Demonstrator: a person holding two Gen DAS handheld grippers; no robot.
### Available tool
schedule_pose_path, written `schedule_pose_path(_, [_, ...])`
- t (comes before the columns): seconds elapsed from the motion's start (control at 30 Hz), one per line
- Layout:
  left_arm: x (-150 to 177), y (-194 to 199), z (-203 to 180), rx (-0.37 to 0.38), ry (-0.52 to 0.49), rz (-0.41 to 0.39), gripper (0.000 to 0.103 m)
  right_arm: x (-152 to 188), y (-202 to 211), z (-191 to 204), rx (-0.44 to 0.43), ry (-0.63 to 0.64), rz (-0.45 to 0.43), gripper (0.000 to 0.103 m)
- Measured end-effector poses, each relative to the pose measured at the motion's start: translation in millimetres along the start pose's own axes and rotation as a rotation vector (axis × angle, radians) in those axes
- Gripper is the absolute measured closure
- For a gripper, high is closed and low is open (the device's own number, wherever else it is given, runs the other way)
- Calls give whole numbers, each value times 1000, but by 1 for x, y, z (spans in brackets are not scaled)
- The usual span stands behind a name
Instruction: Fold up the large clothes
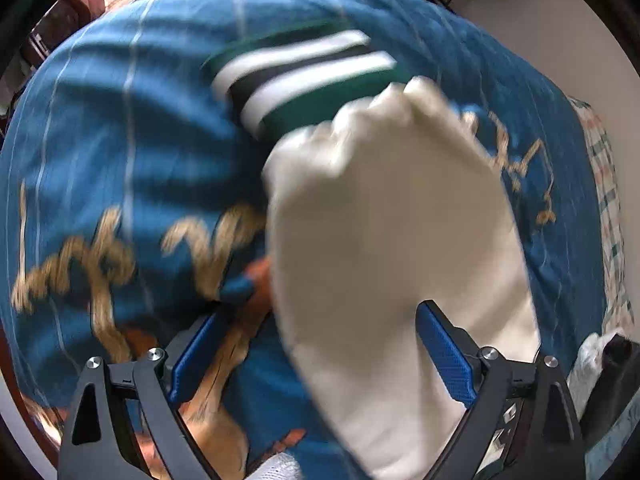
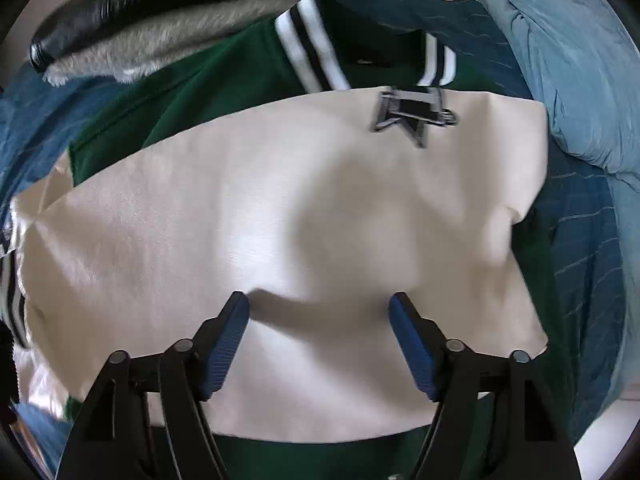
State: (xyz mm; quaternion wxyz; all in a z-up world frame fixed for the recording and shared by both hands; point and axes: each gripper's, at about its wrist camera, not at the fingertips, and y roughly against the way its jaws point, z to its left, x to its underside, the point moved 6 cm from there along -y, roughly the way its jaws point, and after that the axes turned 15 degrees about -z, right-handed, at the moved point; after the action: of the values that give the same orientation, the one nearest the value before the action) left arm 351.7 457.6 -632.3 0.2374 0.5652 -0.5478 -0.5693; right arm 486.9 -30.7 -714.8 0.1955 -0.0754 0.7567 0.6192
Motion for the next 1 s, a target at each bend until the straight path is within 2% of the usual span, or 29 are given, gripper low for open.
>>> schedule_pose_path(0.13, [-18,-9,3,-47,27,-36,8,-2,1,25,74,50,-20,17])
schedule_pose_path(0.27, [-39,-11,-8,-85,-30,-131,9,-5,9,48,62,73,-31,17])
schedule_pose_path(0.33, [-42,-13,-22,-107,-121,-159,28,-9,13,61,41,87,-42,17])
schedule_pose_path(0.37, [-43,-11,-30,-113,-174,-171,53,-10,15,67,35,95,-45,17])
schedule_pose_path(0.4, [-45,-8,-35,-129,-217,-190,70,-11,18,71,27,100,-49,17])
schedule_pose_path(0.47, [-50,4,-45,-134,-294,-225,87,-10,21,74,6,99,-50,17])
schedule_pose_path(0.53, [-51,21,-55,-117,-323,-261,89,-9,24,74,-13,92,-51,17])
schedule_pose_path(0.63, [-49,74,-75,-51,-367,-356,91,-3,30,66,-54,54,-39,17])
schedule_pose_path(0.73, [-34,121,-118,19,-446,-430,91,3,36,48,-102,-7,-30,17])
schedule_pose_path(0.83, [0,172,-169,93,-583,-478,91,8,44,25,-87,-21,-46,17])
schedule_pose_path(0.93, [44,202,-223,178,-714,-481,92,6,45,0,-75,-33,-57,17])
schedule_pose_path(1.0, [79,217,-244,232,-783,-476,92,3,46,-22,-66,-46,-65,17])
